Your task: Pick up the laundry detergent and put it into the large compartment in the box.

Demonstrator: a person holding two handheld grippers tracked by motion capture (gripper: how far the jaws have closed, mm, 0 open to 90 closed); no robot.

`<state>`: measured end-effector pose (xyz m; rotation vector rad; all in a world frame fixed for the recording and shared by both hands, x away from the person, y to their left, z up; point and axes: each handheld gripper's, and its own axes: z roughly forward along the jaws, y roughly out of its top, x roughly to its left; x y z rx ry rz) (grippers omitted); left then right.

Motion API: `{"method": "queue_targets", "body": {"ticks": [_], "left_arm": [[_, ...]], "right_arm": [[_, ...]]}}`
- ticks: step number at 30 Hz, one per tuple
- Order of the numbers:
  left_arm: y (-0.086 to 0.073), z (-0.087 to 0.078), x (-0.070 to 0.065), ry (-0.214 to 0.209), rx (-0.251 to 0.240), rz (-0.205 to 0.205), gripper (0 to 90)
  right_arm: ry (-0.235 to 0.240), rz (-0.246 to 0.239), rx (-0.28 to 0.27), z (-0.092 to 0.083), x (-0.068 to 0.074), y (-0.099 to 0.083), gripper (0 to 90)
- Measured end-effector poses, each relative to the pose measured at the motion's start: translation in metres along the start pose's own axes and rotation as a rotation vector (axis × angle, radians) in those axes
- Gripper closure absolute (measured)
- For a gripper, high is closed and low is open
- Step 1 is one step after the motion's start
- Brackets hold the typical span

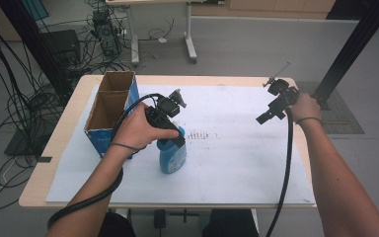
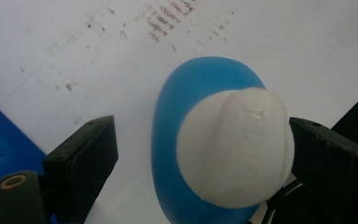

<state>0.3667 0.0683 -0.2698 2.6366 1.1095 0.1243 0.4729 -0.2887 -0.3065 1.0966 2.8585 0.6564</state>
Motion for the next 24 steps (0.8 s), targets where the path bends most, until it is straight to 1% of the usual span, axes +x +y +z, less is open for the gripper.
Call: {"method": "queue_targets", "body": {"ticks": [3, 9, 10, 12, 21, 24], "left_arm": [[0.0, -0.0001, 0.0001, 0.001, -0.001, 0.0, 10.6], [-0.0003, -0.0013, 0.0003, 0.0, -0.003, -0.001, 10.7], [-0.0004, -0.0013, 0.0003, 0.0, -0.005, -0.001, 10.7], [-0.0007, -0.001, 0.0001, 0.002, -0.002, 0.0, 10.6], [-0.0006, -0.001, -0.0001, -0.002, -0.003, 0.0, 10.7], [-0.0005, -0.0013, 0.0003, -0.002, -0.004, -0.001, 10.7]], "right_arm": [[-0.004, -0.005, -0.003, -0.0004, -0.0001, 0.0, 3.1], [-0.001, -0.001, -0.004, -0.0006, 0.0, -0.0006, 3.2], [0.001, 0.006, -0.004, -0.0007, 0.0008, -0.0003, 3.2], [-0.003, -0.002, -0.004, -0.0011, 0.0006, -0.0001, 3.2], [-0.006, -0.003, -0.002, -0.0014, 0.0017, 0.0004, 3.1], [0.001, 0.002, -0.001, -0.0008, 0.0014, -0.0003, 3.2]]}}
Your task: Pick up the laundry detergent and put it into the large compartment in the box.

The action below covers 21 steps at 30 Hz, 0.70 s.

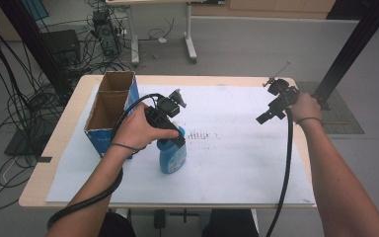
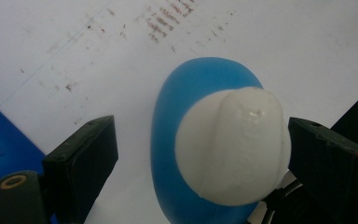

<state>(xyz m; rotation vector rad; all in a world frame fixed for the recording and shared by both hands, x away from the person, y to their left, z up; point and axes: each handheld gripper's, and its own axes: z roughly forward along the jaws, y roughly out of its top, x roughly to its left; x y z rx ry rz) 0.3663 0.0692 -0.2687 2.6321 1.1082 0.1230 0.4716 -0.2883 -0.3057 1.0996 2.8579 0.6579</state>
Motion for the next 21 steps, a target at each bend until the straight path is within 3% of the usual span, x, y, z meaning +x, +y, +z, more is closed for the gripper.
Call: {"method": "queue_targets", "body": {"ticks": [21], "left_arm": [[-0.0005, 0.0001, 0.0009, 0.001, 0.002, -0.004, 10.7]], "right_arm": [[0.002, -0.002, -0.005, -0.0001, 0.0003, -0.0003, 3.1]]}}
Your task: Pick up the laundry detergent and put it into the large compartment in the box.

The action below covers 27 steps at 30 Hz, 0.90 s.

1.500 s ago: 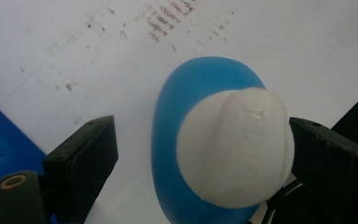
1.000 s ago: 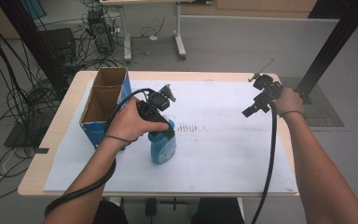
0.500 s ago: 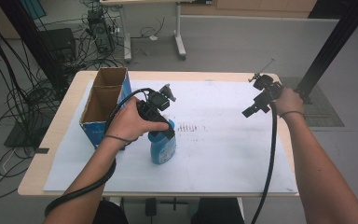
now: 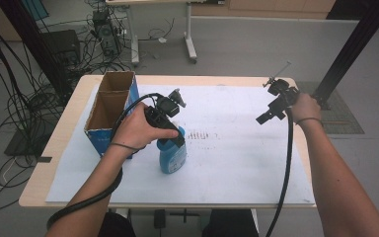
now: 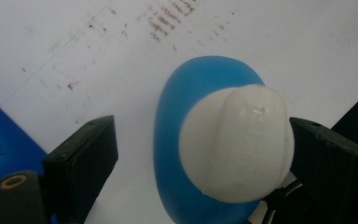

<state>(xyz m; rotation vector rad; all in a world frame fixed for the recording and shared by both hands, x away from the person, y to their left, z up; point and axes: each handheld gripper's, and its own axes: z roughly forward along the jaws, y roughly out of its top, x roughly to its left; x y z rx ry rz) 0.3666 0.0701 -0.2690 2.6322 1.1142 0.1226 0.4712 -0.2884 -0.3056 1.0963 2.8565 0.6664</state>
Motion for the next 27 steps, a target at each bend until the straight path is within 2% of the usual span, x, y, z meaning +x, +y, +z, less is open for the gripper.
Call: {"method": "queue_targets", "body": {"ticks": [13, 27], "left_arm": [[0.001, 0.008, -0.001, -0.011, 0.01, 0.003, 10.7], [0.002, 0.013, -0.002, 0.001, 0.026, 0.006, 12.1]], "right_arm": [[0.006, 0.009, 0.0, 0.001, 0.0, -0.001, 3.2], [0.005, 0.006, -0.007, 0.001, -0.002, -0.004, 3.1]]}}
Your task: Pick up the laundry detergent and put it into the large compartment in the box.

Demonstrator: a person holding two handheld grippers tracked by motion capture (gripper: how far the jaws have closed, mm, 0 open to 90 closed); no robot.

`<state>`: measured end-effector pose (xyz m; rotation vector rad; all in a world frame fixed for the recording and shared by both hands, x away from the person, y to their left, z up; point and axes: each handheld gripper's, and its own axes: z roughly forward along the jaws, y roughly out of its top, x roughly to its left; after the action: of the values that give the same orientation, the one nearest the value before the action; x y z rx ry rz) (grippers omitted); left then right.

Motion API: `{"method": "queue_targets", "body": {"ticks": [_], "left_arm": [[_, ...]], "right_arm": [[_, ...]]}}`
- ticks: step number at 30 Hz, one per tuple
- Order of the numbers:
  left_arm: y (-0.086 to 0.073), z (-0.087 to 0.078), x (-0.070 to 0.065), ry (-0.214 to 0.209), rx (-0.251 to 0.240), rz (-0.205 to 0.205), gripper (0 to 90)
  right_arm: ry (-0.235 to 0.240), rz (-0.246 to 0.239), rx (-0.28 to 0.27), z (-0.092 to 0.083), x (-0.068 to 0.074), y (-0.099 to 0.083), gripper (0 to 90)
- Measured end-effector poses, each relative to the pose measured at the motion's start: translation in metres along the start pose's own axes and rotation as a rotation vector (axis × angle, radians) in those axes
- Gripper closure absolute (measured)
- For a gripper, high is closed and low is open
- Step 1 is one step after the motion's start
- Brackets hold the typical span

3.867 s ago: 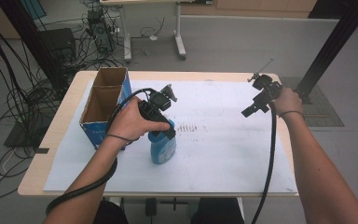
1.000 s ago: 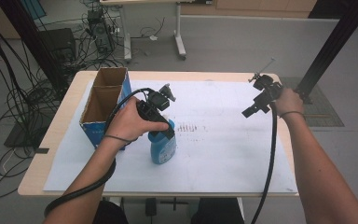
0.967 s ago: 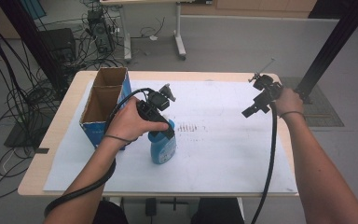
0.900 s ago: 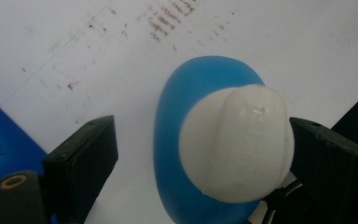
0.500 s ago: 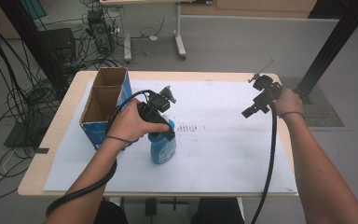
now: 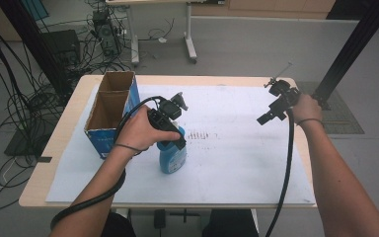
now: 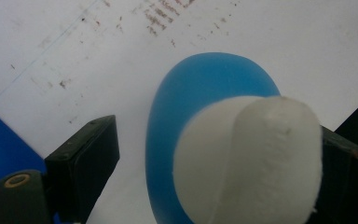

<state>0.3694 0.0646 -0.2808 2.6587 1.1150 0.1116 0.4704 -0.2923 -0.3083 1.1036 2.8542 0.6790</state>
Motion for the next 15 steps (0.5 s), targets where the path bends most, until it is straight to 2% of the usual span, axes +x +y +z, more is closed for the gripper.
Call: {"method": "queue_targets", "body": {"ticks": [15], "left_arm": [[0.0007, -0.0003, 0.0002, 0.003, 0.003, 0.002, 22.4]], "right_arm": [[0.002, 0.004, -0.006, 0.0, 0.0003, -0.0003, 3.1]]}}
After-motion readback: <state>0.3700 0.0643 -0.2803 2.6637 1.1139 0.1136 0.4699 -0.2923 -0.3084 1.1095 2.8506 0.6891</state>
